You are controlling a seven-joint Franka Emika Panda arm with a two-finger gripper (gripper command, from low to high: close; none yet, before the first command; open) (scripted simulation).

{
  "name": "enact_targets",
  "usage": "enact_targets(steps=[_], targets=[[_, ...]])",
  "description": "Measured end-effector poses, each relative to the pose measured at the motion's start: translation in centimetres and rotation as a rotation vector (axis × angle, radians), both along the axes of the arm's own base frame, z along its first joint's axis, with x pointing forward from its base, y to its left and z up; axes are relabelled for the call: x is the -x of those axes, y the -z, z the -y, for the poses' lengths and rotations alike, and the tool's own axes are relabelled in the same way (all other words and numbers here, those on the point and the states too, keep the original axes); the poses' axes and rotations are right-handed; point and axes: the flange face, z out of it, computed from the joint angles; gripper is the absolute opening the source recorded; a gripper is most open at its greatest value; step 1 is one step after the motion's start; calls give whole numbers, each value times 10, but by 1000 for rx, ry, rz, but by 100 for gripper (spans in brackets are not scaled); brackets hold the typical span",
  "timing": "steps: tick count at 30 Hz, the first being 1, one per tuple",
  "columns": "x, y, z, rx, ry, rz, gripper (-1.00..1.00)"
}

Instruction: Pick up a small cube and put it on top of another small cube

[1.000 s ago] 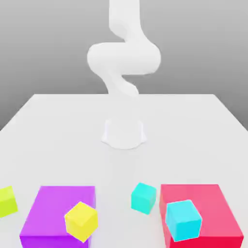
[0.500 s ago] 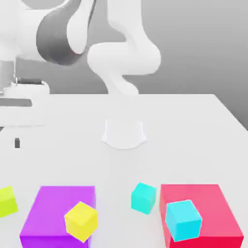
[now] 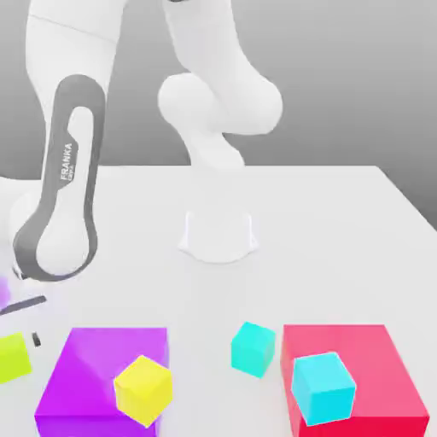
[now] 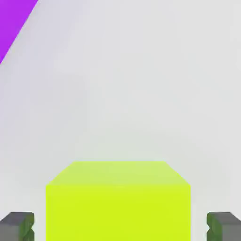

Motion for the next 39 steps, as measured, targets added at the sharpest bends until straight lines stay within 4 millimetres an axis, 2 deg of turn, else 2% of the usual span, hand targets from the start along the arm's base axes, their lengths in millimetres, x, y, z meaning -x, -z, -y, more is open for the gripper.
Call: enact_targets(steps=[3, 4, 8, 9, 11, 15, 18, 22, 28, 29, 35, 36, 39], targets=[[0, 4, 0, -2, 0, -1, -100], [0, 0, 0, -2, 0, -1, -100], [0, -46, 0, -1, -1, -1, -100], [-2, -56, -5, -2, -1, 0, -100], [-17, -68, -40, -7, -4, 3, -100], [-39, -84, -122, -17, -14, 6, -100], [-47, -94, -195, -22, -45, 4, -100], [-39, -105, -283, -20, -78, 1, -100], [3, -116, -371, -6, -55, -1, -100], [8, -113, -380, -3, -56, -1, -100], [13, -61, -389, 1, -59, -1, -100], [13, -54, -389, 1, -60, -1, 100], [13, -54, -389, 1, -59, -1, 100]])
